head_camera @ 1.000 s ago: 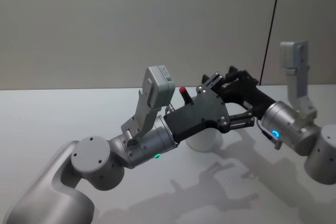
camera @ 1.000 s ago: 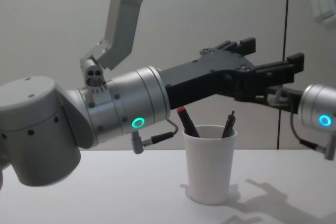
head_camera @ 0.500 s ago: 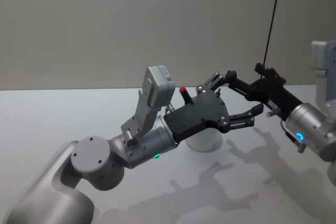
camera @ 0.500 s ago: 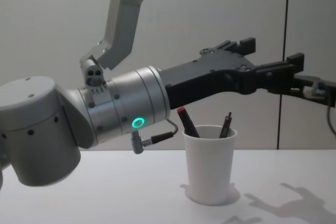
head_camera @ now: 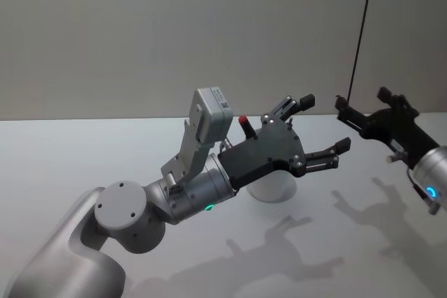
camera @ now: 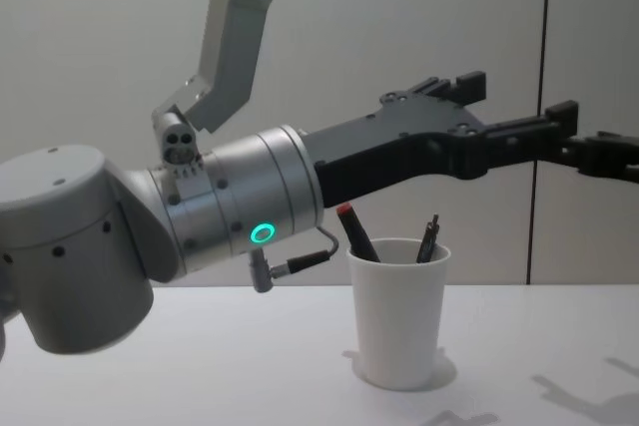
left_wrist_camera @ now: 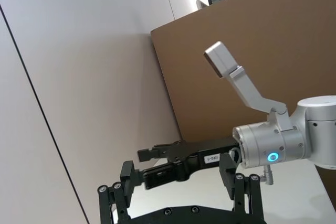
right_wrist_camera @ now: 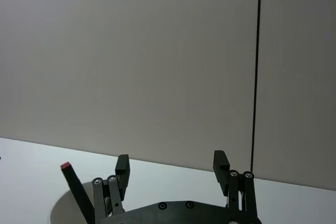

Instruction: Place the pen into the pen holder.

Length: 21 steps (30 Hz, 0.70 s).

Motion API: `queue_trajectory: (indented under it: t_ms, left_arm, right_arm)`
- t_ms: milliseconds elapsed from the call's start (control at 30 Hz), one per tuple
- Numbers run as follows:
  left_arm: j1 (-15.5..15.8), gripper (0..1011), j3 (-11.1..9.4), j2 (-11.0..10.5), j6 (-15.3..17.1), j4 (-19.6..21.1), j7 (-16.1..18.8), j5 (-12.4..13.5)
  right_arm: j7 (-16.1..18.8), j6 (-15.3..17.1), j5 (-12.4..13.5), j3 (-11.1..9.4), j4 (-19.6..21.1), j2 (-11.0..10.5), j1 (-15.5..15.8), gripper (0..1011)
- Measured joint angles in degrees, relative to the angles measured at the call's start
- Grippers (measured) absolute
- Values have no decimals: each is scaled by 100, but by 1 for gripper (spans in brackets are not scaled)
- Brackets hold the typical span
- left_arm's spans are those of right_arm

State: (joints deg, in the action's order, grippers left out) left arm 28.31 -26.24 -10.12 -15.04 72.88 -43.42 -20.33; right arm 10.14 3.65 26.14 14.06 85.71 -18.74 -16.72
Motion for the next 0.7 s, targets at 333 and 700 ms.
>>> queue_trajectory:
  t_ms: [333, 700]
  left_arm:
    - [-3, 1001, 0, -1, 0, 3, 8, 2]
    - [-176, 1001, 1, -141, 187, 244, 514, 102]
  right_arm:
    - [-270, 50, -15, -77, 304, -157, 254, 1002]
    - [-358, -1, -247, -83, 609, -133, 621, 1002]
